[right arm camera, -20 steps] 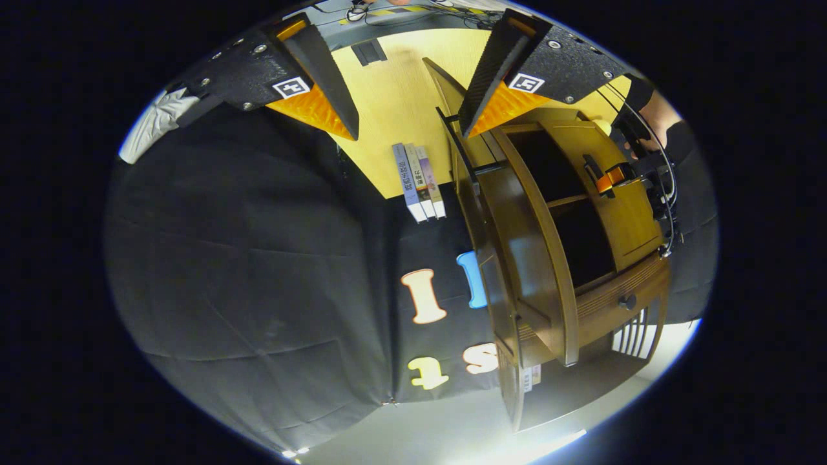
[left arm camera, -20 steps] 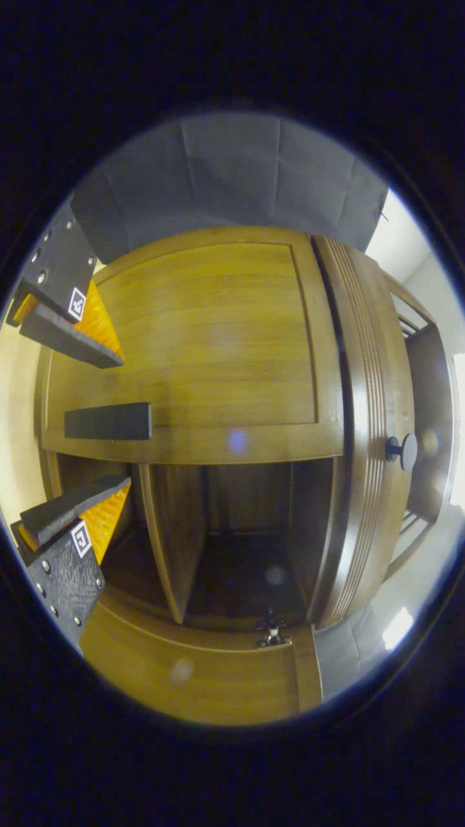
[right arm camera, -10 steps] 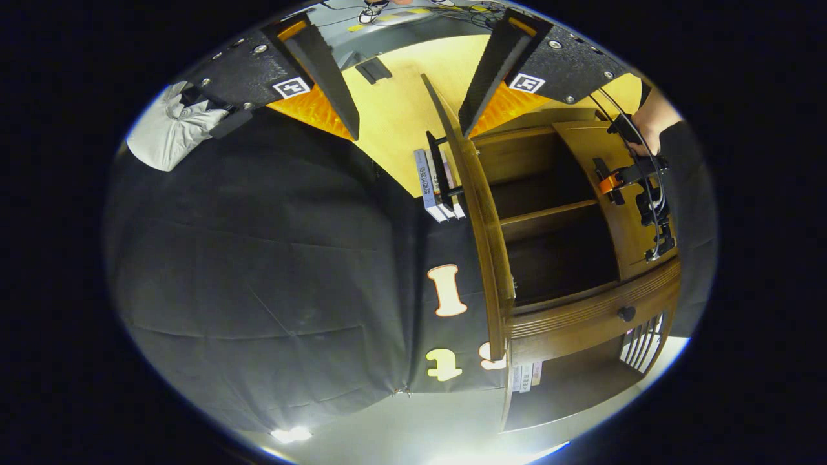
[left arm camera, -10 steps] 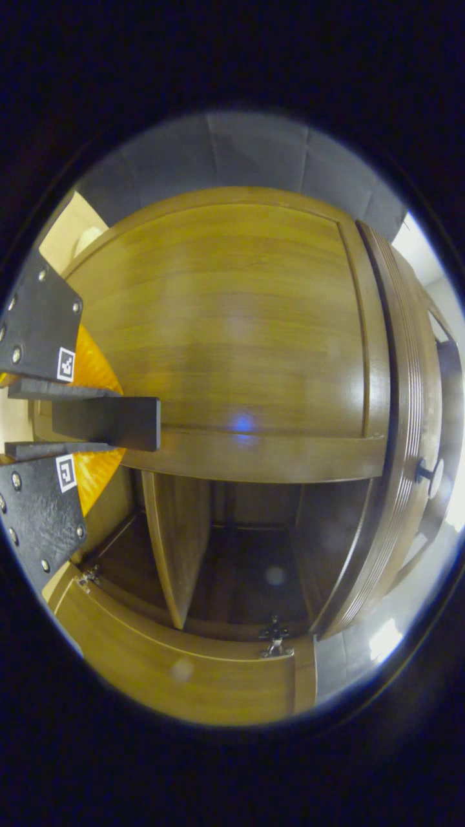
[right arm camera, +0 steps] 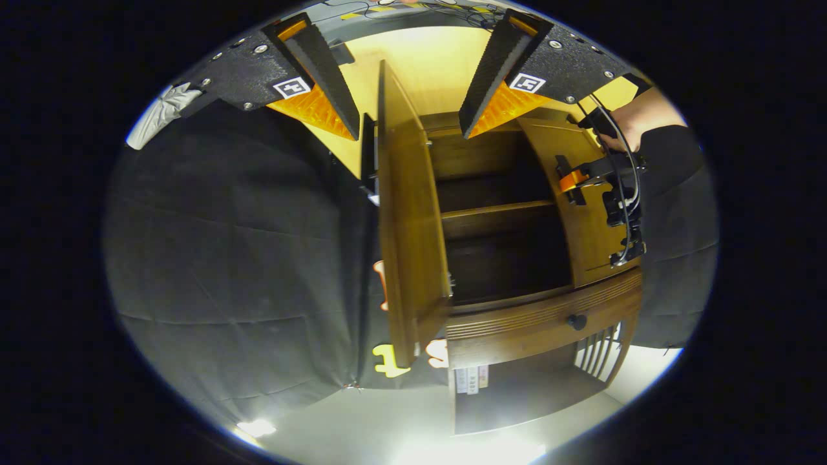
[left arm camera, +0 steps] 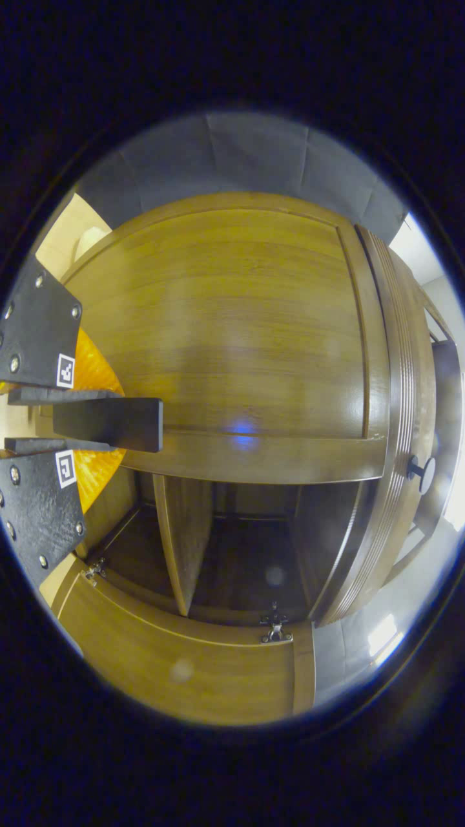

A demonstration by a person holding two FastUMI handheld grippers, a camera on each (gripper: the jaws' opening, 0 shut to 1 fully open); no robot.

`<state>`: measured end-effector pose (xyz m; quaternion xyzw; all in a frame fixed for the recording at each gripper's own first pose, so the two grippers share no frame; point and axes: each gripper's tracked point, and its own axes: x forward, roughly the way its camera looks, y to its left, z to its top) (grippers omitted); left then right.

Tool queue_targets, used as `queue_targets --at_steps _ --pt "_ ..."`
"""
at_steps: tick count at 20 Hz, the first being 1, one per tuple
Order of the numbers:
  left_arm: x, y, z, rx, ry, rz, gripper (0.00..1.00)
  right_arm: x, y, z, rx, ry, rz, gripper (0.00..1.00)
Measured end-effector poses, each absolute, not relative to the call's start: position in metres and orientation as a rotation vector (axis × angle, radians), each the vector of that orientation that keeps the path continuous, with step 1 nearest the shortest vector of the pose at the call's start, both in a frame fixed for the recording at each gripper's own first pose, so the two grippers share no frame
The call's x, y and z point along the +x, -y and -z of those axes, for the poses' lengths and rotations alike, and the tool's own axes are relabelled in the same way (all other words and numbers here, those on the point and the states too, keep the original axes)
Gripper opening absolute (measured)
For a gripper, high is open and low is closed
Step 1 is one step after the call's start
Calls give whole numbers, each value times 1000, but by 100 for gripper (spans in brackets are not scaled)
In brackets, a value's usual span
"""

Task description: Open the right door of the double-door shoe cabinet with the right hand, and open the left door with the left hand.

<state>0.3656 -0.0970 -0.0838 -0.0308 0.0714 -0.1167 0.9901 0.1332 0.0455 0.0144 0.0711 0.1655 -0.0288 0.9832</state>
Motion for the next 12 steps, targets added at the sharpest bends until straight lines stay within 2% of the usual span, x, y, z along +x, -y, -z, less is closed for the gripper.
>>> queue_targets --at_steps 3,4,8,11,12 --pt "349 90 84 -43 -134 250 27 140 -59 -12 135 -325 -2 92" --pt "344 89 83 -37 -137 252 14 146 -63 -12 140 -324 -21 95" --pt "313 74 82 -55 -139 238 14 161 -81 -9 153 -323 -82 95" --pt "287 58 80 -67 -138 235 14 167 -88 -6 118 -325 -79 95" --pt "280 51 80 -75 -147 233 14 168 -92 -5 113 -327 -85 92"
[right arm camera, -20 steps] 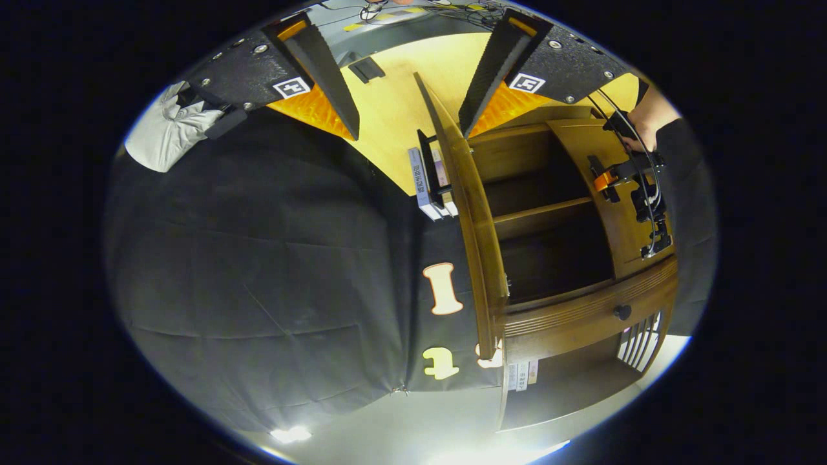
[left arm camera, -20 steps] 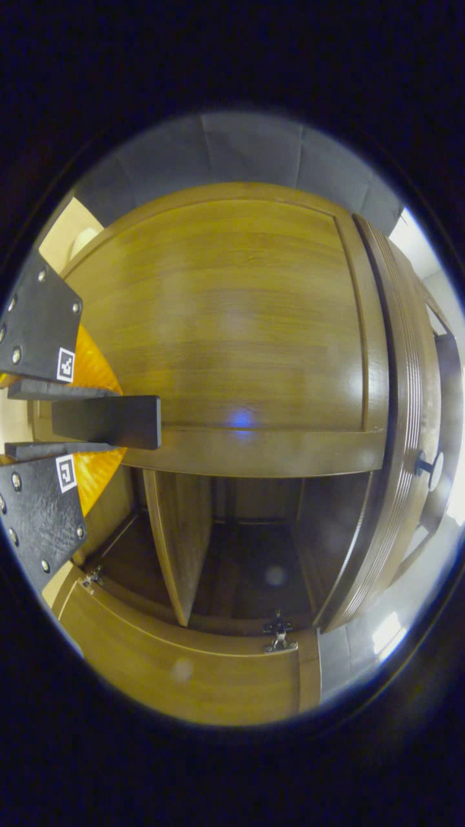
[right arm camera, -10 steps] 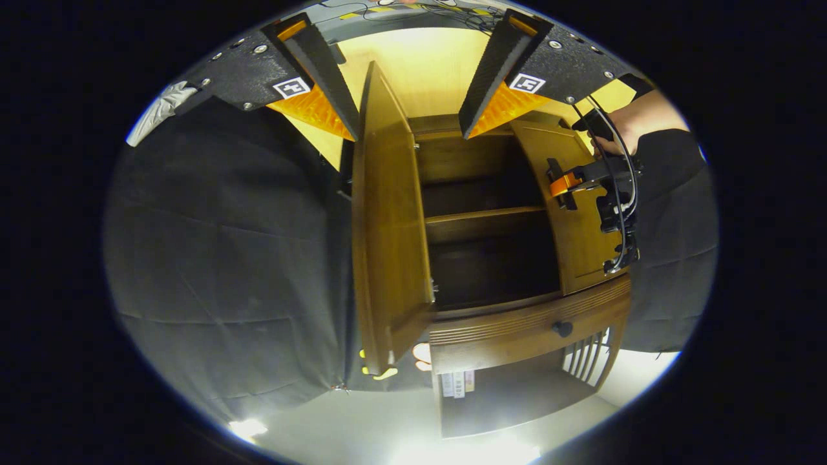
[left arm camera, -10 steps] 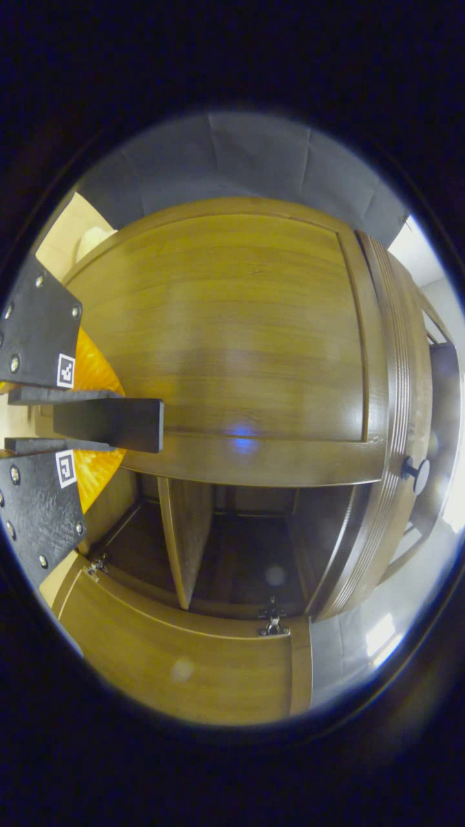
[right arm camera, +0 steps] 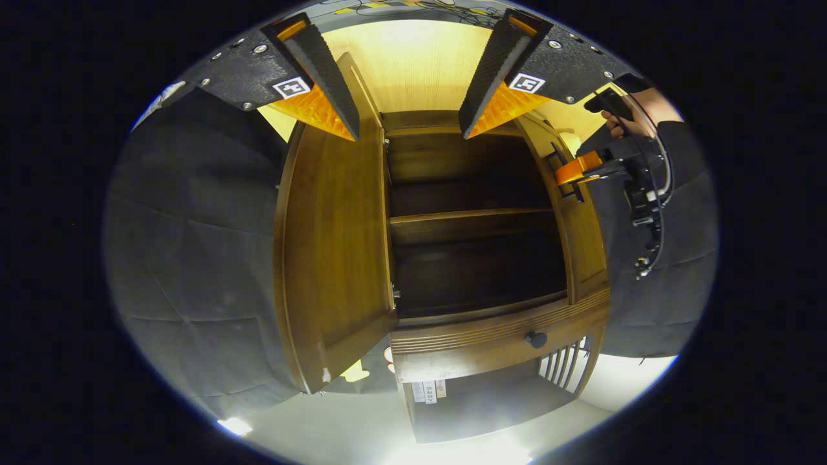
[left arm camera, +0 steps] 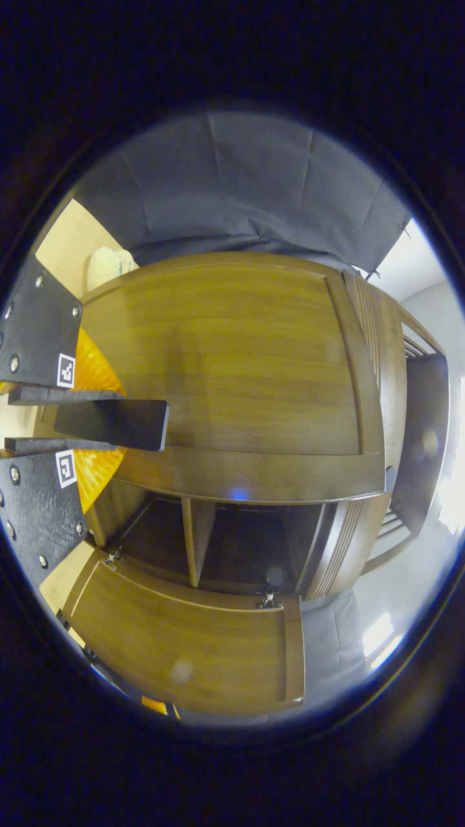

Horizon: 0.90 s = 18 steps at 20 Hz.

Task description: Open the right door of the double-door shoe cabinet with the right hand, and open the left door with the left hand.

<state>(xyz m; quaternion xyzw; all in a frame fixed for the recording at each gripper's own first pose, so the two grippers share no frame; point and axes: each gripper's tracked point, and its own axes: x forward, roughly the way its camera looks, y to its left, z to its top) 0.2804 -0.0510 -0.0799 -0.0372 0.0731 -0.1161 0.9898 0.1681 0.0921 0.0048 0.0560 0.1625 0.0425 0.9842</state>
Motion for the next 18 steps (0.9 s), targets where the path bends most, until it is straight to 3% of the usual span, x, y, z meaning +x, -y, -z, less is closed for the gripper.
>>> queue_targets --at_steps 4,5,9,13,14,17,18 --pt "255 31 77 -91 -144 220 20 173 -109 -4 119 -321 -131 95" --pt "249 26 75 -97 -139 213 26 175 -114 -5 115 -317 -140 95" --pt "221 -8 72 -99 -109 198 26 177 -135 -4 103 -288 -168 92" --pt "201 -43 77 -69 -78 181 11 176 -154 12 120 -296 -190 95" --pt "194 -56 76 -78 -77 167 17 176 -160 15 132 -304 -199 92" --pt "175 -94 78 -62 -89 131 17 177 -172 15 159 -313 -221 96" --pt "176 -101 79 -65 -86 136 5 181 -176 15 160 -313 -225 96"
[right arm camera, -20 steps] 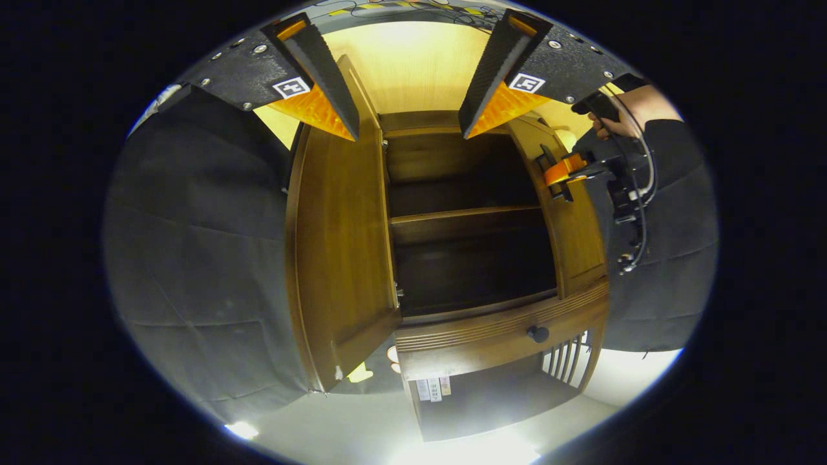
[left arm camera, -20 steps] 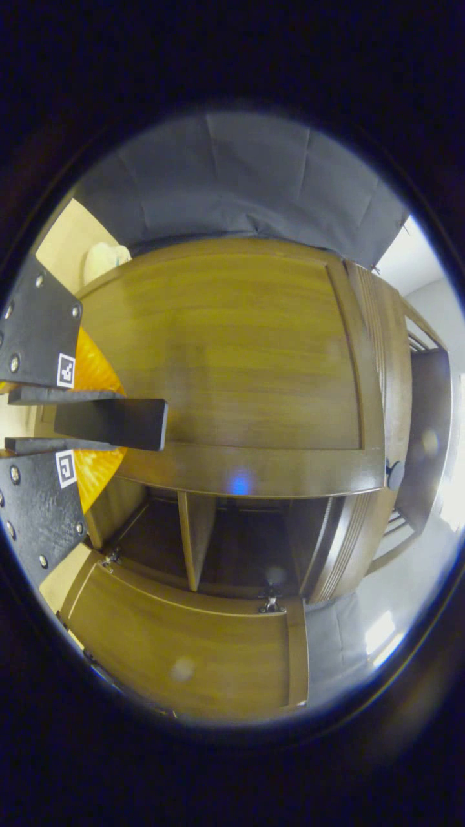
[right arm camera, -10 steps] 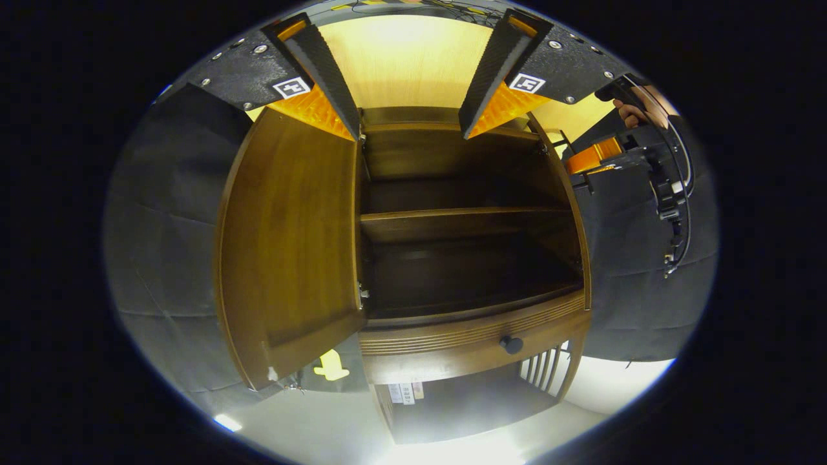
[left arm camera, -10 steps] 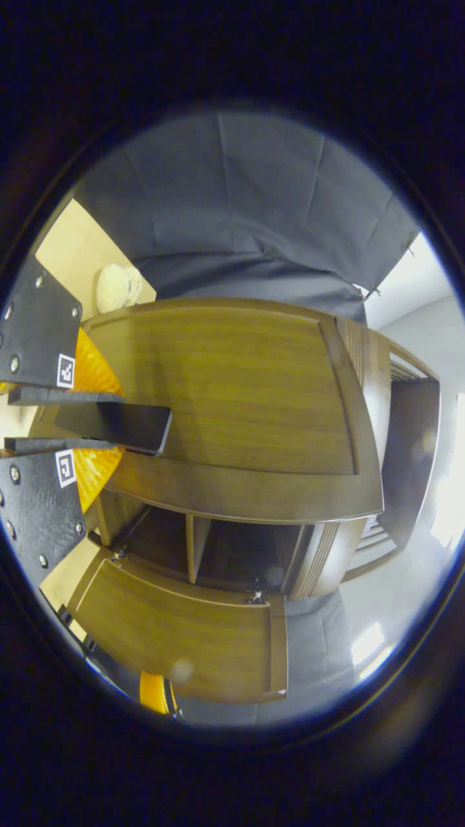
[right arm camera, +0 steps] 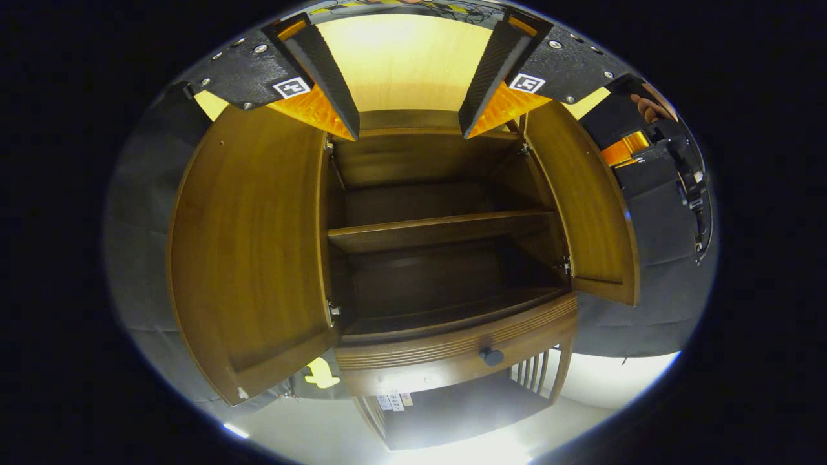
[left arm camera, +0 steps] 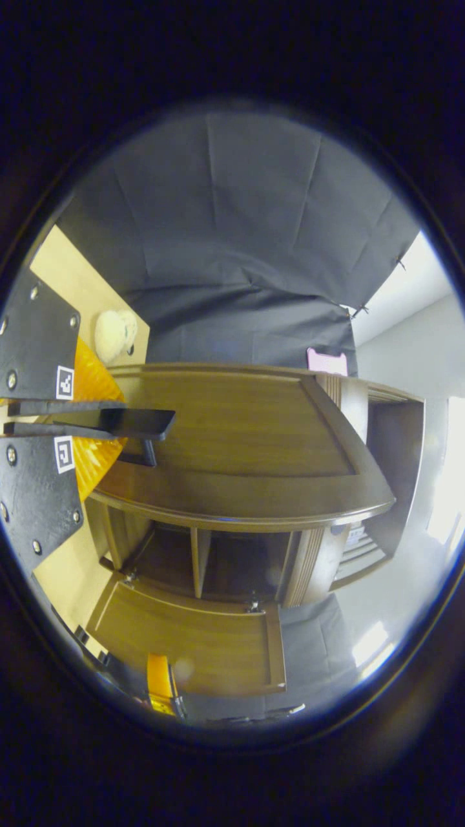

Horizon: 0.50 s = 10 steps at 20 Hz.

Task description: Open the right door of the double-door shoe cabinet with the right hand, and open the left door with the left hand.

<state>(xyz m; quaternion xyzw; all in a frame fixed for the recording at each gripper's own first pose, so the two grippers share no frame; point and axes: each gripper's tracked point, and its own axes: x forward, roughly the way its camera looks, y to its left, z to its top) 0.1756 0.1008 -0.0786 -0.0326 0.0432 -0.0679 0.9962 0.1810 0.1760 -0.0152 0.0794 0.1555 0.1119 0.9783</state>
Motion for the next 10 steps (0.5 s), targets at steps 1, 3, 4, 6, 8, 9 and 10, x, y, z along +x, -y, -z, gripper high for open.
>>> queue_targets --at_steps 1,3,4,6,8,9,10 --pt "174 -109 78 -77 -84 144 0 184 -179 13 159 -308 -228 96" --pt "172 -129 78 -109 -80 144 0 191 -181 9 152 -298 -232 92" --pt "172 -140 78 -132 -88 136 0 195 -182 7 145 -297 -231 92" --pt "172 -160 79 -150 -95 120 10 201 -181 2 138 -289 -226 92" --pt "171 -183 77 -132 -89 104 10 207 -180 -1 138 -289 -218 95" --pt "171 -193 75 -123 -88 103 5 210 -179 -2 135 -293 -214 95" --pt "174 -201 71 -115 -81 112 4 213 -177 -2 127 -298 -204 96"
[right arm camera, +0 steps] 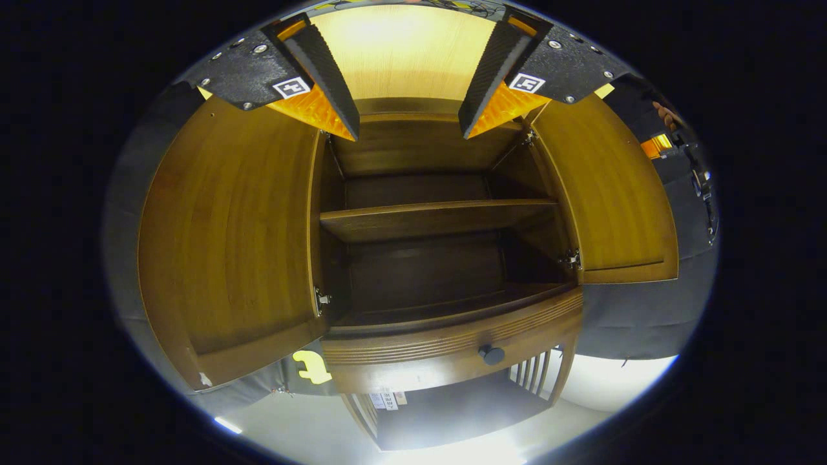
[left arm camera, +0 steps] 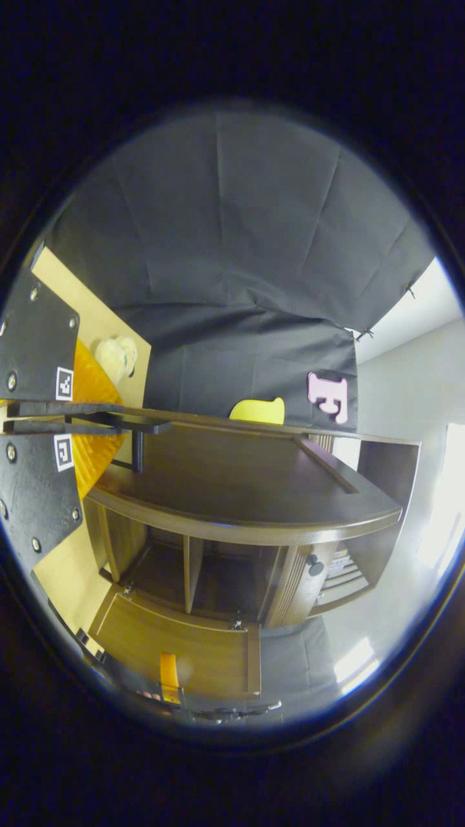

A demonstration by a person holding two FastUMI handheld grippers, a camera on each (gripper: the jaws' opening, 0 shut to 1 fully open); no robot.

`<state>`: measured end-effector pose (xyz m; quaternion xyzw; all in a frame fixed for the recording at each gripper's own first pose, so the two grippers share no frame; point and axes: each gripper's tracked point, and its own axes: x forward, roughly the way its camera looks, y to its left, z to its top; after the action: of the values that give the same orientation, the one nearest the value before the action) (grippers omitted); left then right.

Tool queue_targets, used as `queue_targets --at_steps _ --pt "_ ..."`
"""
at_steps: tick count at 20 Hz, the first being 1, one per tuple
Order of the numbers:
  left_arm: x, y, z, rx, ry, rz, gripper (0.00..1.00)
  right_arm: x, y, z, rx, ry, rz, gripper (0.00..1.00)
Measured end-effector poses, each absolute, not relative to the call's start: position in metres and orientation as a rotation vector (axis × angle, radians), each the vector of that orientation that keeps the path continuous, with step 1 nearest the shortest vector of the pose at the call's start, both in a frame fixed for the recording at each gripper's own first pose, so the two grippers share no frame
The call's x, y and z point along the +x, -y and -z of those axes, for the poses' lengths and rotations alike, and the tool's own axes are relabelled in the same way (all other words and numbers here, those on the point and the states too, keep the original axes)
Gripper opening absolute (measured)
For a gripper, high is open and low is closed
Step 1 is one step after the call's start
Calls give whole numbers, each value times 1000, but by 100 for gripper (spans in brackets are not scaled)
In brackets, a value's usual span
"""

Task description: Open the right door of the double-door shoe cabinet with the right hand, and open the left door with the left hand.

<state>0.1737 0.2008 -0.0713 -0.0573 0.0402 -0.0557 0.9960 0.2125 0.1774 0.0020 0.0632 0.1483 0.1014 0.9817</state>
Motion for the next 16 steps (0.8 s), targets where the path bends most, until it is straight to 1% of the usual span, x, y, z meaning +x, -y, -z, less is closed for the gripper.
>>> queue_targets --at_steps 2,3,6,8,10,11,14,15,16 --pt "178 -212 59 -103 -62 143 5 216 -175 -2 106 -302 -193 96" --pt "180 -218 63 -89 -89 150 2 217 -175 -1 98 -304 -191 95" --pt "186 -227 64 -58 -93 173 2 217 -177 -4 116 -307 -204 95" --pt "188 -230 64 -43 -94 186 5 216 -171 -3 110 -313 -190 96" --pt "188 -237 66 -21 -100 181 2 214 -166 1 104 -329 -180 96" --pt "189 -237 66 -17 -103 184 2 213 -162 4 108 -338 -179 96" --pt "188 -239 65 -22 -106 193 5 212 -150 4 141 -336 -165 95" --pt "189 -241 66 -12 -104 192 5 213 -144 3 144 -332 -157 99" --pt "190 -241 65 -7 -102 191 2 214 -138 2 142 -329 -154 95"
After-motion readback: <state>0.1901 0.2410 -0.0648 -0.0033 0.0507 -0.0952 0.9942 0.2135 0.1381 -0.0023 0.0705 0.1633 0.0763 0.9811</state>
